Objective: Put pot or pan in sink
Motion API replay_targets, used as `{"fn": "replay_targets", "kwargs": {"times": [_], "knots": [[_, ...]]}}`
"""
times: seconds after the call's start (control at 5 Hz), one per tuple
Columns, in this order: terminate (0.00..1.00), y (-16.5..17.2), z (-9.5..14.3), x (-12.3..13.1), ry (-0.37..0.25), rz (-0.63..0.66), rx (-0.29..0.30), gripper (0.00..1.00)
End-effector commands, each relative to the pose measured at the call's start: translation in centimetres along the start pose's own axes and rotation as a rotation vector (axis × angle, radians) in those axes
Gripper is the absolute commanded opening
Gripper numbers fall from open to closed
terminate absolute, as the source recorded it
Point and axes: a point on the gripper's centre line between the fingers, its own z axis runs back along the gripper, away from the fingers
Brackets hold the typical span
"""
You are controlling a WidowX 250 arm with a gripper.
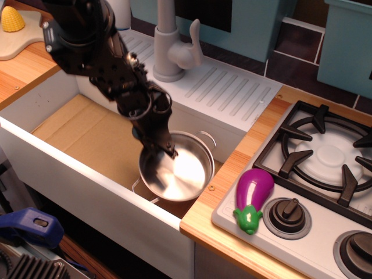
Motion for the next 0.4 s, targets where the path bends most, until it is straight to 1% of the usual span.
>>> {"fn": "replay_targets", "kwargs": {"times": [0.0, 0.2], "knots": [[0.00, 0.96, -0.23, 0.64, -0.056, -0.010, 0.033, 1.00], [1.00, 0.96, -0.23, 0.64, -0.056, -0.010, 0.033, 1.00]]}}
